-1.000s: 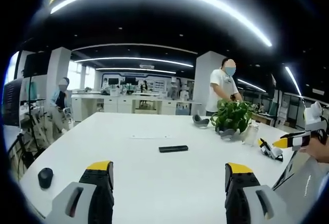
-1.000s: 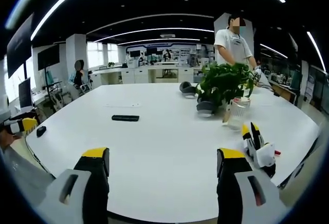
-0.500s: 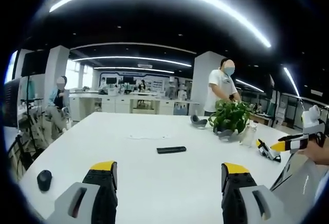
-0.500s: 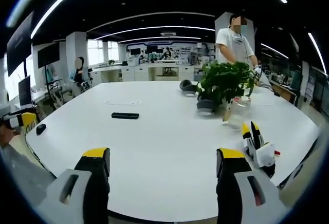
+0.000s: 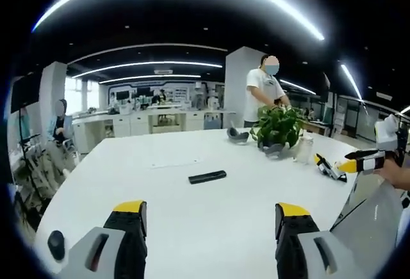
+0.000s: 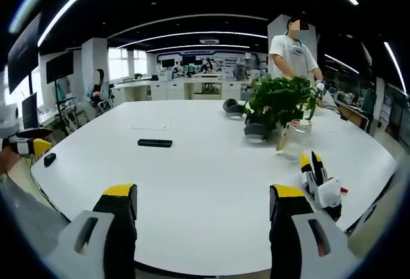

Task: Press the specified remote control buttons in sequence, fully releasing each button before pressing the next.

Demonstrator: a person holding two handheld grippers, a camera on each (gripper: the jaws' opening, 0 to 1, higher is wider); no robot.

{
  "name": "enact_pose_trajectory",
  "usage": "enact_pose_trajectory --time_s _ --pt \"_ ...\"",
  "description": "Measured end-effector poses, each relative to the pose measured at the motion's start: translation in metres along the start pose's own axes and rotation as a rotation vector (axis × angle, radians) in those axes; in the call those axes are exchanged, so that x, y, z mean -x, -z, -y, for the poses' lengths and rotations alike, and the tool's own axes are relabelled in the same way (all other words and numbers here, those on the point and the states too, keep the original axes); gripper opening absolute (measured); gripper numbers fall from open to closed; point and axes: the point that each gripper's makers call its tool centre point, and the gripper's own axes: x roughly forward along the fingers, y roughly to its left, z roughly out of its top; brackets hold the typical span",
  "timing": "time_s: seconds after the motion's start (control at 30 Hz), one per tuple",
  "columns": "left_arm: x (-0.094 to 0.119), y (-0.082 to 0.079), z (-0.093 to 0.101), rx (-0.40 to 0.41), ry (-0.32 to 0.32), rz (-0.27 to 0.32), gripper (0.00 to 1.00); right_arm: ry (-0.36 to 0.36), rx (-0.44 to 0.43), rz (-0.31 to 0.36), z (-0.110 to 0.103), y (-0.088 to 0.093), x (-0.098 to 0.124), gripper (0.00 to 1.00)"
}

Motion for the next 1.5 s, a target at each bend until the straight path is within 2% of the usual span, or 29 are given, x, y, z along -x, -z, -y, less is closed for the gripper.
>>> enact_pose_trajectory --time_s 0.17,0.27,0.67,0.77,0.87,1.07,1.17,1.33,1.5 --pt "-0.014 -0.008 0.0 -0.011 0.044 -0.024 0.8 0.002 -0.003 0.0 0.0 0.0 0.0 0.88" --pt "-0.022 -0.012 0.0 -0.047 0.068 -0.046 0.78 0.002 0.001 -0.008 0.0 0.002 0.0 0.88" --pt "-0.057 -0.063 -0.009 -0.183 0.115 -0.007 0.66 0.002 0.005 -0.015 0.0 0.002 -0.001 0.88" --pt "-0.068 -0.071 -0.01 -0.179 0.143 -0.021 0.64 0.008 -0.001 -0.017 0.002 0.003 -0.001 0.87" --pt "-0.081 -0.074 -0.009 -0.162 0.174 -0.036 0.62 0.013 -0.004 -0.02 0.003 0.003 -0.001 0.87" --pt "-0.107 -0.06 -0.009 -0.246 0.219 -0.117 0.56 0.023 -0.004 -0.023 0.005 0.004 -0.001 0.87" --pt "-0.121 -0.052 -0.008 -0.25 0.248 -0.153 0.55 0.029 -0.005 -0.031 0.006 0.005 -0.001 0.87" --pt "-0.142 -0.046 -0.007 -0.277 0.291 -0.2 0.54 0.036 -0.001 -0.043 0.008 0.008 -0.002 0.86" --pt "-0.157 -0.047 -0.006 -0.311 0.313 -0.224 0.52 0.034 0.007 -0.056 0.007 0.01 -0.003 0.86"
